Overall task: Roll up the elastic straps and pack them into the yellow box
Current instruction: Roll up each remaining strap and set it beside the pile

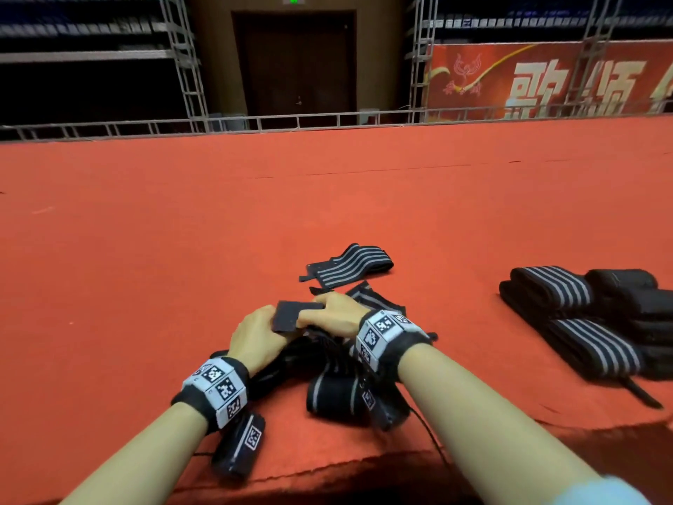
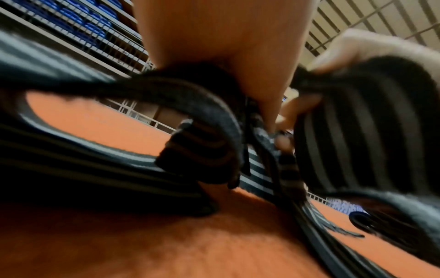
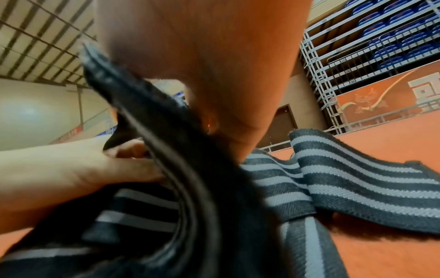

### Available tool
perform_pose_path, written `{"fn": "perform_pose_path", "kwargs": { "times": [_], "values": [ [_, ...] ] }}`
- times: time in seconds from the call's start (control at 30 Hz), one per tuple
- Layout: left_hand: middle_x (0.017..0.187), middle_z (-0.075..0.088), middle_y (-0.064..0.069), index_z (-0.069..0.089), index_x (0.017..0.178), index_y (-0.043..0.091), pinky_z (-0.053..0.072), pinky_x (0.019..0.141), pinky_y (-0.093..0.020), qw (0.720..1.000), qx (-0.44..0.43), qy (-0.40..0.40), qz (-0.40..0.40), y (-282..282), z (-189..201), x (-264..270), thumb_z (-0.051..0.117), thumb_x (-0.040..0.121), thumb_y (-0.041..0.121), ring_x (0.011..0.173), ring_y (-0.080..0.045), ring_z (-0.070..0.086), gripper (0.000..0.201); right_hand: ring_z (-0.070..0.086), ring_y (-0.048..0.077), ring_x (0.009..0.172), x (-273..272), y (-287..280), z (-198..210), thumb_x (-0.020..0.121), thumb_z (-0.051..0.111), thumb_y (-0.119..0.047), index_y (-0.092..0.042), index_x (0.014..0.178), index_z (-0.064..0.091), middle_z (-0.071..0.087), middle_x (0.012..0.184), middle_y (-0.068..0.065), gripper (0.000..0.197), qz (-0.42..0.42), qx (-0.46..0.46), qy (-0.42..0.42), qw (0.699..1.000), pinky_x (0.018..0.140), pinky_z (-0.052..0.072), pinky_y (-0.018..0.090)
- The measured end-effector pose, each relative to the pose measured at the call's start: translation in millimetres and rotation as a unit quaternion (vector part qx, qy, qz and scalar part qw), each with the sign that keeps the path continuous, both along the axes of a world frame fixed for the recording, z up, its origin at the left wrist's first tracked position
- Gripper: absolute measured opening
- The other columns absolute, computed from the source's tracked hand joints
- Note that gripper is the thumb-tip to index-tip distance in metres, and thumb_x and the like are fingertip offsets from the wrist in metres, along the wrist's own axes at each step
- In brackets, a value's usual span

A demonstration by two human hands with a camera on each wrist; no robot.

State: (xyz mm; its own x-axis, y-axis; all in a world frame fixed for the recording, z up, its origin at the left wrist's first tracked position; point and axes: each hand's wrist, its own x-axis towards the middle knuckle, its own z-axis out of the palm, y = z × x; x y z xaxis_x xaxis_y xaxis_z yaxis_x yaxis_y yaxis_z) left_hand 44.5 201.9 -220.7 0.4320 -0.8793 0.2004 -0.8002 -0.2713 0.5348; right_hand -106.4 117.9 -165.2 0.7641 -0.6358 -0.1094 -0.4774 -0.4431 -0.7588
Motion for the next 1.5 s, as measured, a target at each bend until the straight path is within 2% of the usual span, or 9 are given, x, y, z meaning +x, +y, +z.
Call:
{"fn": "perform_pose_path", "kwargs": {
  "times": [0.13, 0.23, 0.43, 0.6, 0.87, 1.1, 1.27, 1.37, 1.5],
  "values": [
    [0.066, 0.057, 0.004, 0.059, 0.073, 0.026, 0.04, 0.063, -0.033, 0.998, -0.039, 0.05, -0.024, 10, -5, 16, 0.068, 0.074, 0.042, 0.07, -0.026, 0.052, 0.018, 0.059, 0.017, 0.078, 2, -13, -1, 0.077, 0.066, -0.038, -0.018, 0.08, 0.063, 0.063, 0.08, -0.001, 0.021, 0.027, -0.014, 0.041, 0.999, 0.069, 0.044, 0.03],
    [0.073, 0.063, 0.003, 0.062, 0.085, 0.03, 0.046, 0.069, -0.034, 0.994, -0.068, 0.078, -0.028, 11, -1, 21, 0.062, 0.063, 0.067, 0.072, -0.017, 0.058, 0.043, 0.057, 0.016, 0.077, -3, -27, 6, 0.075, 0.066, -0.037, -0.02, 0.073, 0.063, 0.062, 0.077, -0.002, 0.018, 0.005, -0.049, 0.001, 0.999, 0.068, 0.043, 0.031],
    [0.07, 0.062, 0.004, 0.062, 0.1, 0.033, 0.047, 0.067, -0.032, 0.986, -0.12, 0.107, -0.05, 11, 25, 36, 0.078, 0.073, 0.047, 0.063, -0.009, 0.057, 0.035, 0.055, 0.016, 0.07, -22, -84, 39, 0.078, 0.065, -0.025, -0.018, 0.069, 0.064, 0.061, 0.071, 0.002, 0.012, -0.154, -0.026, -0.138, 0.978, 0.068, 0.047, 0.03],
    [0.095, 0.072, 0.016, 0.066, 0.095, 0.035, 0.052, 0.089, -0.032, 0.995, -0.058, 0.076, -0.021, 28, 15, 66, 0.072, 0.083, 0.036, 0.091, -0.003, 0.068, 0.014, 0.047, 0.004, 0.043, -52, -120, 68, 0.089, 0.061, -0.016, -0.01, 0.076, 0.06, 0.052, 0.065, 0.002, 0.014, -0.316, 0.058, -0.307, 0.896, 0.038, 0.036, 0.014],
    [0.082, 0.066, 0.003, 0.057, 0.079, 0.021, 0.049, 0.078, -0.034, 0.989, 0.091, 0.001, 0.118, 37, 4, 65, 0.063, 0.079, 0.032, 0.087, -0.023, 0.063, 0.012, 0.052, 0.005, 0.04, -72, -115, 63, 0.085, 0.062, -0.012, -0.013, 0.068, 0.058, 0.057, 0.043, -0.009, 0.018, -0.397, 0.111, -0.502, 0.761, 0.042, 0.04, 0.018],
    [0.125, 0.059, -0.009, 0.035, 0.131, 0.014, 0.043, 0.094, -0.036, 0.932, 0.288, -0.173, 0.136, 14, 11, 49, 0.051, 0.087, 0.019, 0.117, -0.027, 0.056, 0.047, 0.055, 0.015, 0.048, -76, -96, 47, 0.086, 0.065, -0.016, -0.013, 0.073, 0.057, 0.058, 0.062, 0.005, 0.015, -0.313, 0.132, -0.412, 0.846, 0.05, 0.045, 0.026],
    [0.131, 0.057, -0.013, 0.048, 0.129, 0.009, 0.044, 0.097, -0.035, 0.958, 0.259, -0.086, 0.092, -27, 1, 40, 0.052, 0.091, 0.026, 0.119, -0.03, 0.055, 0.043, 0.055, 0.015, 0.048, -82, -75, 21, 0.085, 0.063, -0.017, -0.003, 0.084, 0.065, 0.06, 0.075, 0.015, 0.014, -0.259, 0.218, -0.335, 0.879, 0.043, 0.042, 0.021],
    [0.129, 0.06, -0.012, 0.054, 0.129, 0.008, 0.045, 0.096, -0.033, 0.976, 0.203, -0.018, 0.075, -53, -6, 32, 0.056, 0.092, 0.046, 0.118, -0.03, 0.056, 0.053, 0.054, 0.024, 0.061, -89, -71, 3, 0.063, 0.071, -0.031, -0.003, 0.099, 0.067, 0.059, 0.091, 0.023, 0.046, -0.22, 0.29, -0.288, 0.886, 0.053, 0.039, 0.028],
    [0.124, 0.057, -0.01, 0.057, 0.117, 0.017, 0.041, 0.094, -0.037, 0.969, 0.228, -0.075, 0.06, -79, -27, 18, 0.063, 0.08, 0.059, 0.116, -0.03, 0.052, 0.057, 0.055, 0.02, 0.058, -92, -68, -13, 0.086, 0.063, -0.022, -0.008, 0.09, 0.067, 0.063, 0.078, 0.013, 0.014, -0.179, 0.284, -0.254, 0.907, 0.053, 0.039, 0.026]
  ]
}}
